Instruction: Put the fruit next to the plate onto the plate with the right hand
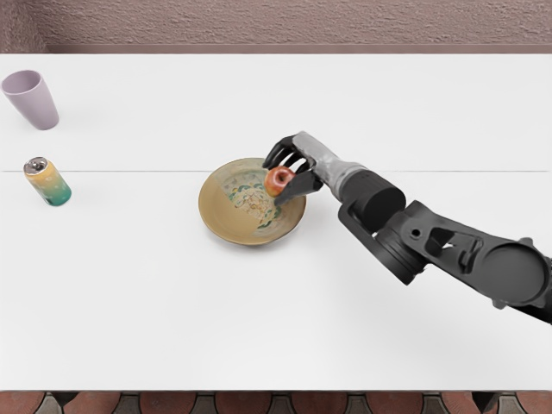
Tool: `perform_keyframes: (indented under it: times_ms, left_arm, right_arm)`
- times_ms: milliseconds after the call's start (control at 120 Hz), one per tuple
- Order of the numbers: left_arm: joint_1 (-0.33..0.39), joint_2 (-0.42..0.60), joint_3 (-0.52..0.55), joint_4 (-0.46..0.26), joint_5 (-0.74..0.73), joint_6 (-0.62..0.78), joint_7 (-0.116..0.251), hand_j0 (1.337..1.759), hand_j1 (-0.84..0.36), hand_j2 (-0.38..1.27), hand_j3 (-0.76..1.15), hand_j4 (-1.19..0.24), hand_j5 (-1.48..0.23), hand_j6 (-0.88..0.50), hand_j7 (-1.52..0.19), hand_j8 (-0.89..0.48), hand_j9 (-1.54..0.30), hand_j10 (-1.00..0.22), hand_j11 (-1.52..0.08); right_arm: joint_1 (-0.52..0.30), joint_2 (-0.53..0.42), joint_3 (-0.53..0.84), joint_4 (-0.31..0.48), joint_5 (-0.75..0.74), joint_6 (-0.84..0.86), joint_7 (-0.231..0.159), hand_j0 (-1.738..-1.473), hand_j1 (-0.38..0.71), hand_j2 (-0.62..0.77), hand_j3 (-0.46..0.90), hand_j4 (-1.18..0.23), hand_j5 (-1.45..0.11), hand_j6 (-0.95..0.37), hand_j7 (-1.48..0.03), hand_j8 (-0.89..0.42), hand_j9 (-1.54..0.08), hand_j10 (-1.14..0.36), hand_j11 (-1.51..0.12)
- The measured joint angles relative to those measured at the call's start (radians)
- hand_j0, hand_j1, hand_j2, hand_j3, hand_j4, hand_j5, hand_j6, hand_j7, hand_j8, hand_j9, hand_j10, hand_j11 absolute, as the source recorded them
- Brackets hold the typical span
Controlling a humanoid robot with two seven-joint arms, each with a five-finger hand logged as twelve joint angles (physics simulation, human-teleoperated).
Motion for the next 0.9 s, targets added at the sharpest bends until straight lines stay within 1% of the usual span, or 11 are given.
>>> perform_keyframes:
  times_ms: [217,250,267,375,433,492,567,658,767,825,900]
  left_arm:
    - [0.0,0.0,0.0,0.0,0.0,0.0,0.0,1.658,0.35,0.0,0.0,0.0,0.0,0.0,0.0,0.0,0.0,0.0,0.0]
    - [0.0,0.0,0.0,0.0,0.0,0.0,0.0,1.658,0.35,0.0,0.0,0.0,0.0,0.0,0.0,0.0,0.0,0.0,0.0]
    - [0.0,0.0,0.0,0.0,0.0,0.0,0.0,1.658,0.35,0.0,0.0,0.0,0.0,0.0,0.0,0.0,0.0,0.0,0.0]
    - [0.0,0.0,0.0,0.0,0.0,0.0,0.0,1.658,0.35,0.0,0.0,0.0,0.0,0.0,0.0,0.0,0.0,0.0,0.0]
    - [0.0,0.0,0.0,0.0,0.0,0.0,0.0,1.658,0.35,0.0,0.0,0.0,0.0,0.0,0.0,0.0,0.0,0.0,0.0]
    - [0.0,0.0,0.0,0.0,0.0,0.0,0.0,1.658,0.35,0.0,0.0,0.0,0.0,0.0,0.0,0.0,0.0,0.0,0.0]
    - [0.0,0.0,0.0,0.0,0.0,0.0,0.0,1.658,0.35,0.0,0.0,0.0,0.0,0.0,0.0,0.0,0.0,0.0,0.0]
    - [0.0,0.0,0.0,0.0,0.0,0.0,0.0,1.658,0.35,0.0,0.0,0.0,0.0,0.0,0.0,0.0,0.0,0.0,0.0]
    - [0.0,0.0,0.0,0.0,0.0,0.0,0.0,1.658,0.35,0.0,0.0,0.0,0.0,0.0,0.0,0.0,0.0,0.0,0.0]
    - [0.0,0.0,0.0,0.0,0.0,0.0,0.0,1.658,0.35,0.0,0.0,0.0,0.0,0.0,0.0,0.0,0.0,0.0,0.0]
    - [-0.001,0.0,-0.002,0.0,-0.001,0.0,0.0,1.658,0.35,0.0,0.0,0.0,0.0,0.0,0.0,0.0,0.0,0.0,0.0]
  right_arm:
    - [-0.019,0.031,-0.021,-0.004,-0.003,0.003,0.0,-1.658,0.33,0.43,0.0,-0.67,-0.96,-0.5,-0.91,-0.43,-0.95,-0.63,-0.96]
    - [-0.02,0.035,-0.024,-0.008,-0.003,0.003,0.0,-1.658,0.32,0.41,0.0,-0.66,-0.94,-0.51,-0.89,-0.43,-0.93,-0.62,-0.93]
    - [-0.021,0.037,-0.025,-0.013,-0.004,0.002,0.0,-1.658,0.31,0.38,0.0,-0.64,-0.9,-0.49,-0.86,-0.43,-0.89,-0.6,-0.9]
    - [-0.017,0.04,-0.024,-0.05,-0.007,-0.001,0.0,-1.658,0.06,0.22,0.0,-0.39,-0.55,-0.31,-0.53,-0.27,-0.55,-0.37,-0.55]
    - [-0.014,0.038,-0.021,-0.058,-0.007,0.002,0.0,-1.658,-0.04,0.17,0.0,-0.3,-0.42,-0.24,-0.41,-0.21,-0.42,-0.29,-0.42]
    - [-0.008,0.035,-0.009,-0.06,-0.007,0.015,0.0,-1.658,-0.11,0.12,0.0,-0.23,-0.33,-0.19,-0.31,-0.17,-0.33,-0.22,-0.33]
    - [-0.004,0.033,0.041,-0.049,-0.006,0.067,0.0,-1.658,-0.17,0.08,0.0,-0.17,-0.24,-0.14,-0.23,-0.12,-0.24,-0.16,-0.24]
    - [-0.005,0.031,0.122,-0.023,0.001,0.16,0.0,-1.658,-0.22,0.05,0.0,-0.12,-0.17,-0.1,-0.16,-0.09,-0.17,-0.12,-0.17]
    - [-0.01,0.01,0.222,0.003,0.07,0.292,0.0,-1.658,-0.26,0.03,0.0,-0.08,-0.11,-0.07,-0.11,-0.07,-0.11,-0.08,-0.11]
    - [-0.037,-0.003,0.281,0.017,0.106,0.36,0.0,-1.658,-0.27,0.02,0.0,-0.07,-0.1,-0.06,-0.09,-0.06,-0.1,-0.07,-0.1]
    - [-0.097,-0.011,0.379,0.031,0.137,0.456,0.0,-1.658,-0.28,0.01,0.0,-0.06,-0.08,-0.05,-0.08,-0.05,-0.08,-0.06,-0.08]
